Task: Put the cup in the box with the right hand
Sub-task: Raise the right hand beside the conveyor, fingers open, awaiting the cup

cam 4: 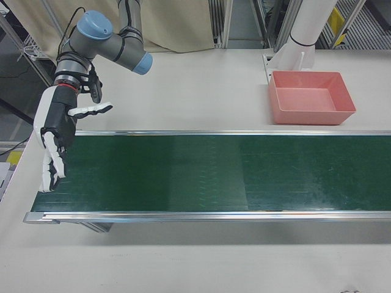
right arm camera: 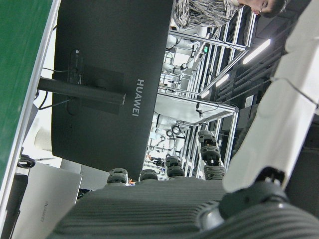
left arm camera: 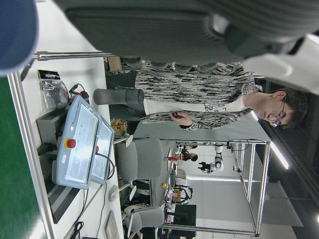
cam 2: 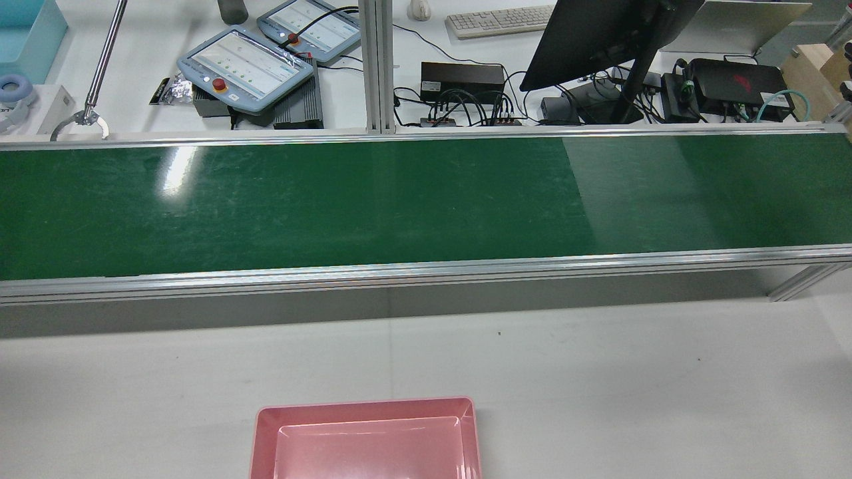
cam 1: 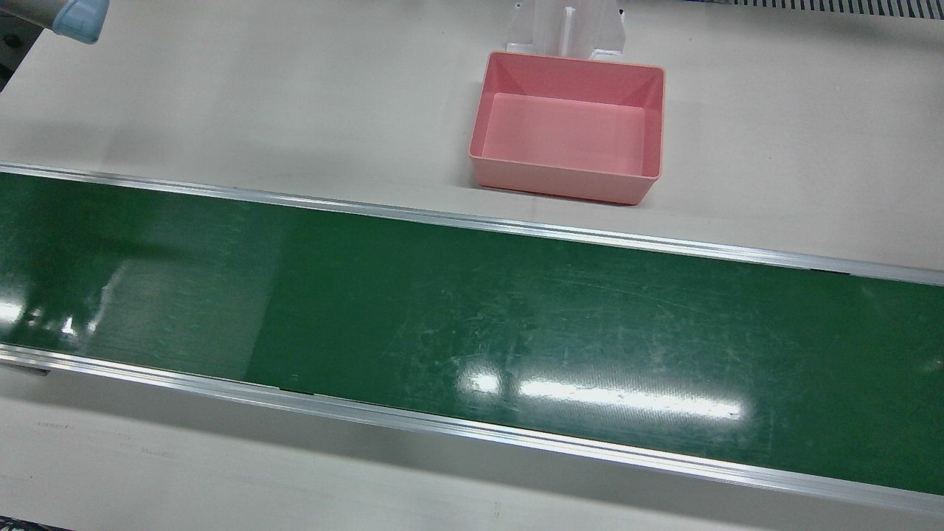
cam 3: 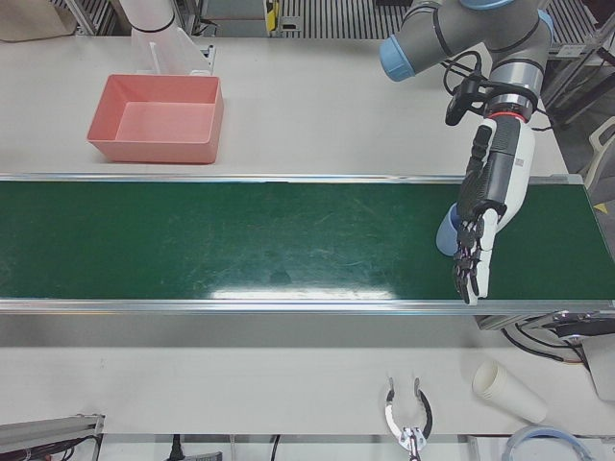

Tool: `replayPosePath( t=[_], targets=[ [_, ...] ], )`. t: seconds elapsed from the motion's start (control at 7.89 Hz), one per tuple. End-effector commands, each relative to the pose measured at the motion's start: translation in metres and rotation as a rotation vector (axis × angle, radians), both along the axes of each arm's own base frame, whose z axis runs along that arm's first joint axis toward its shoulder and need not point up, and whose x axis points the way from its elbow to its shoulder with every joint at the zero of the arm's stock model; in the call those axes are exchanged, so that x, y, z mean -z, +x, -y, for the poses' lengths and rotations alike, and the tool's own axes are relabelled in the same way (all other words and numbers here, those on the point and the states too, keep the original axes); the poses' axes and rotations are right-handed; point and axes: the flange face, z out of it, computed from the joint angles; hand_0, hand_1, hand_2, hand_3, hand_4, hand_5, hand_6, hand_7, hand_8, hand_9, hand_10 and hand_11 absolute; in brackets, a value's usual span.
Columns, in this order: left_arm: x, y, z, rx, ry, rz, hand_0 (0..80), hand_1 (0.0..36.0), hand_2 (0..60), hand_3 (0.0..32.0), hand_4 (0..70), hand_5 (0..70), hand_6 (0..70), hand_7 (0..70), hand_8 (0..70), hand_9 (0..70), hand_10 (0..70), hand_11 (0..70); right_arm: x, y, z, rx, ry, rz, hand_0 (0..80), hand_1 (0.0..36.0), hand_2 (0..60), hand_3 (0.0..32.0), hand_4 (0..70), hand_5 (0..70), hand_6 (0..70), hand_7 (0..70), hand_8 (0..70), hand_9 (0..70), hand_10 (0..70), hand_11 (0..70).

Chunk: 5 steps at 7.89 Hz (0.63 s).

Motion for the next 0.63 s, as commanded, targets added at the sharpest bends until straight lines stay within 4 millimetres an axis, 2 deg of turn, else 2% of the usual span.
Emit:
replayPosePath(
  t=[0.0, 0.13, 0.25, 0.51],
  targets=[
    [0.000, 0.000, 0.000, 0.000, 0.001, 0.000, 0.0, 0.0, 0.0, 0.0, 0.0, 0.0, 0.0, 0.0, 0.0, 0.0, 0.0, 0.0, 0.032, -0.066, 0.015, 0.011, -0.005, 0.005, 48.5, 13.7, 0.0, 16.8, 0.0, 4.7, 1.2, 10.5, 0.0, 0.7, 1.2, 3.5],
    [0.000, 0.000, 0.000, 0.000, 0.000, 0.001, 0.0, 0.0, 0.0, 0.0, 0.0, 0.0, 0.0, 0.0, 0.0, 0.0, 0.0, 0.0, 0.052, -0.108, 0.030, 0.039, 0.028, 0.016, 47.8, 12.7, 0.0, 13.8, 0.0, 4.4, 1.3, 9.5, 0.0, 0.5, 1.1, 3.2],
    [0.000, 0.000, 0.000, 0.000, 0.000, 0.001, 0.0, 0.0, 0.0, 0.0, 0.0, 0.0, 0.0, 0.0, 0.0, 0.0, 0.0, 0.0, 0.070, -0.144, 0.039, 0.064, 0.060, 0.012, 47.4, 12.2, 0.0, 13.6, 0.0, 4.2, 1.2, 9.6, 0.0, 0.5, 0.9, 2.8],
    [0.001, 0.000, 0.000, 0.000, 0.000, 0.001, 0.0, 0.0, 0.0, 0.0, 0.0, 0.0, 0.0, 0.0, 0.0, 0.0, 0.0, 0.0, 0.082, -0.166, 0.043, 0.078, 0.081, 0.020, 48.2, 13.4, 0.0, 24.2, 0.0, 4.4, 0.2, 9.8, 0.0, 0.5, 0.3, 2.1]
  ],
)
